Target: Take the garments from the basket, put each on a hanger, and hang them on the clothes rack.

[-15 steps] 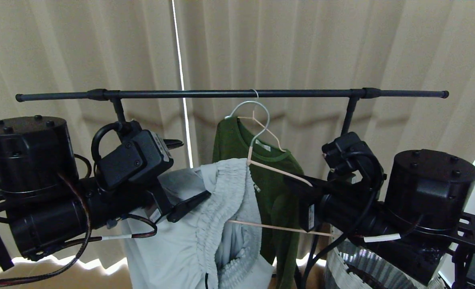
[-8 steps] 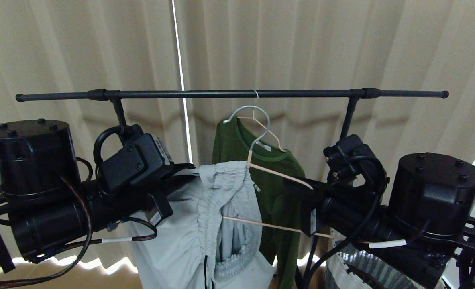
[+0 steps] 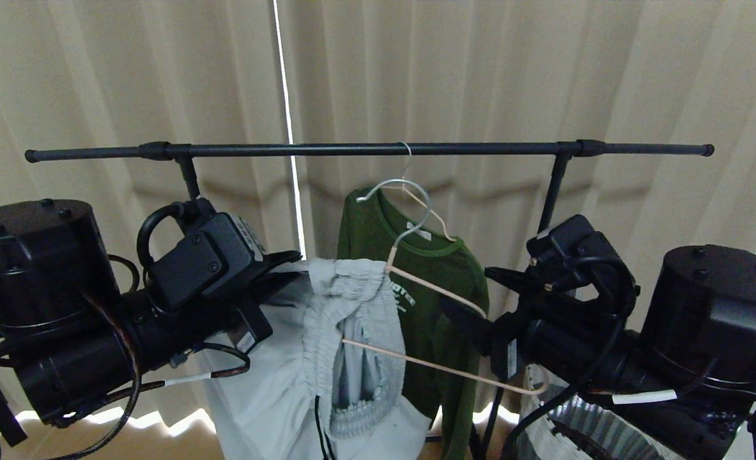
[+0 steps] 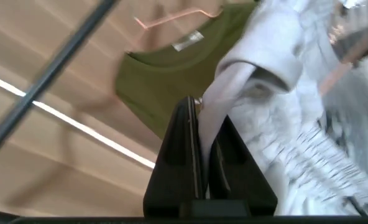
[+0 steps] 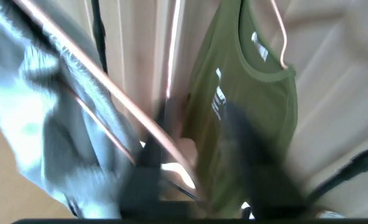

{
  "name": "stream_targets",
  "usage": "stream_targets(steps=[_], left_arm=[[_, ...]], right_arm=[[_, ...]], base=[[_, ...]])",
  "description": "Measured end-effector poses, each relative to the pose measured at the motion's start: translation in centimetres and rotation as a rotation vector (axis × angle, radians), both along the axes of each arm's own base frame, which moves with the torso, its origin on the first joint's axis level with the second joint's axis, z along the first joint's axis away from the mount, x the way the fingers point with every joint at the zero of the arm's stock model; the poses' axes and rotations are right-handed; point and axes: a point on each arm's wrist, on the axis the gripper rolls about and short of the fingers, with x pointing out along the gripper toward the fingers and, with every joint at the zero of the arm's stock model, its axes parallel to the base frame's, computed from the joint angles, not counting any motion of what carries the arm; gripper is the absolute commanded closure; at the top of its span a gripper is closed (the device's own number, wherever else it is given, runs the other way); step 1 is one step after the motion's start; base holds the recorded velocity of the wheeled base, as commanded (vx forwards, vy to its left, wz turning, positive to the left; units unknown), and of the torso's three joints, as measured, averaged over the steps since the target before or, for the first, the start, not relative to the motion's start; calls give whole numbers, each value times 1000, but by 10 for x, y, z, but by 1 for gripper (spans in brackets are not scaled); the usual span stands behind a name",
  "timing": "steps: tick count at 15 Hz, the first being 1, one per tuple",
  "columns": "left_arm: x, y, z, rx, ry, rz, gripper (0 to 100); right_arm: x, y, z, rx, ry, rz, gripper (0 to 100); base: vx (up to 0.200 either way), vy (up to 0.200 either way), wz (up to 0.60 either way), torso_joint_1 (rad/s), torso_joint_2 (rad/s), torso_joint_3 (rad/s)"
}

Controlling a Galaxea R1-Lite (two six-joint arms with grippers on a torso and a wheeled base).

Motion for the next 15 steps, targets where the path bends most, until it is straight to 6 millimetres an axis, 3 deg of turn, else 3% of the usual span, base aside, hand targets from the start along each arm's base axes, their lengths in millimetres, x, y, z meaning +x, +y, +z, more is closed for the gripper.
stream_targets(steps=[6, 12, 15], left_arm=[[4, 7, -5, -73, 50, 372, 100], [9, 3, 2, -304, 122, 461, 100], [7, 2, 8, -348, 121, 453, 100]], right_arm=[[-7, -4, -5, 20, -23, 12, 0], [-13, 15, -30, -40, 48, 78, 0], [-6, 30, -40, -13, 66, 87, 0]], base=[[0, 0, 0, 0, 0, 0], [0, 0, 0, 0, 0, 0], [0, 0, 0, 0, 0, 0]])
